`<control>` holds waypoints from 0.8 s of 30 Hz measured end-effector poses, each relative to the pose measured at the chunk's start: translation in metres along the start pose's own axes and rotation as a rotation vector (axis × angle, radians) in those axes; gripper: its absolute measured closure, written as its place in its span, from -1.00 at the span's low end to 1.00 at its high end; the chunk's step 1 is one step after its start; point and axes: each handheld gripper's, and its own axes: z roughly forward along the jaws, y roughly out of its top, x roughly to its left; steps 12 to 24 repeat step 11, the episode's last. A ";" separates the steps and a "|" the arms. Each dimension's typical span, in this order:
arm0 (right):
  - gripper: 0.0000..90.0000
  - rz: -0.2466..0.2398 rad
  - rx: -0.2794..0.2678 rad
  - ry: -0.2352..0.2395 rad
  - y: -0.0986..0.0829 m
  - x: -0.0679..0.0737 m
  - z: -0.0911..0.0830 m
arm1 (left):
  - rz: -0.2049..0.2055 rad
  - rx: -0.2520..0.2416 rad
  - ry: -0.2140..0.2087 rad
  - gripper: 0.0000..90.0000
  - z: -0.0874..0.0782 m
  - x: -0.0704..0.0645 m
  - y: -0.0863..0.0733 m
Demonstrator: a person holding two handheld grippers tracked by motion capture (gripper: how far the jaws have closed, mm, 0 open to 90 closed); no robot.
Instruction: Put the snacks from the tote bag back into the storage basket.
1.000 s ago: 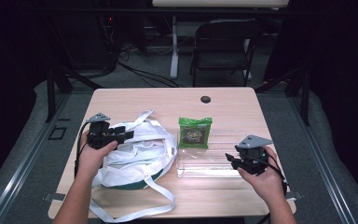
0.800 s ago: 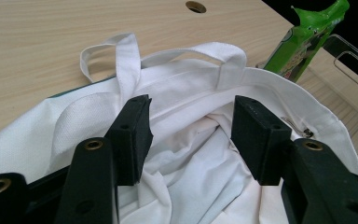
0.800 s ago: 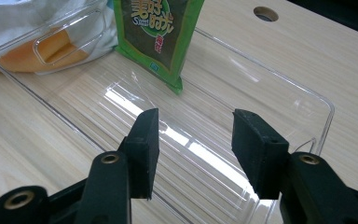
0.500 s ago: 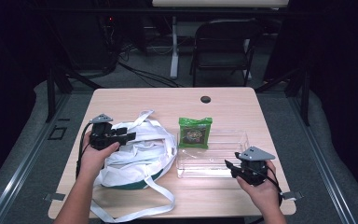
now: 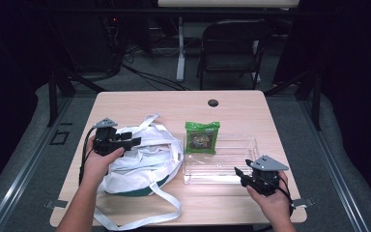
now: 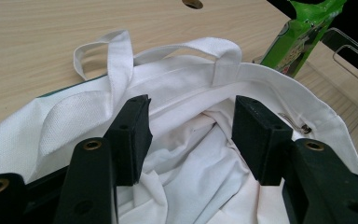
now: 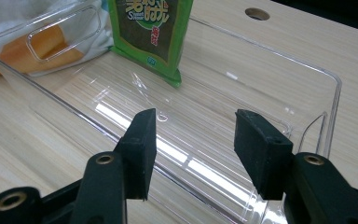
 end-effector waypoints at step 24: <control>0.07 0.003 0.002 0.015 0.006 -0.004 0.005 | -0.003 -0.009 0.002 0.03 -0.001 0.001 0.001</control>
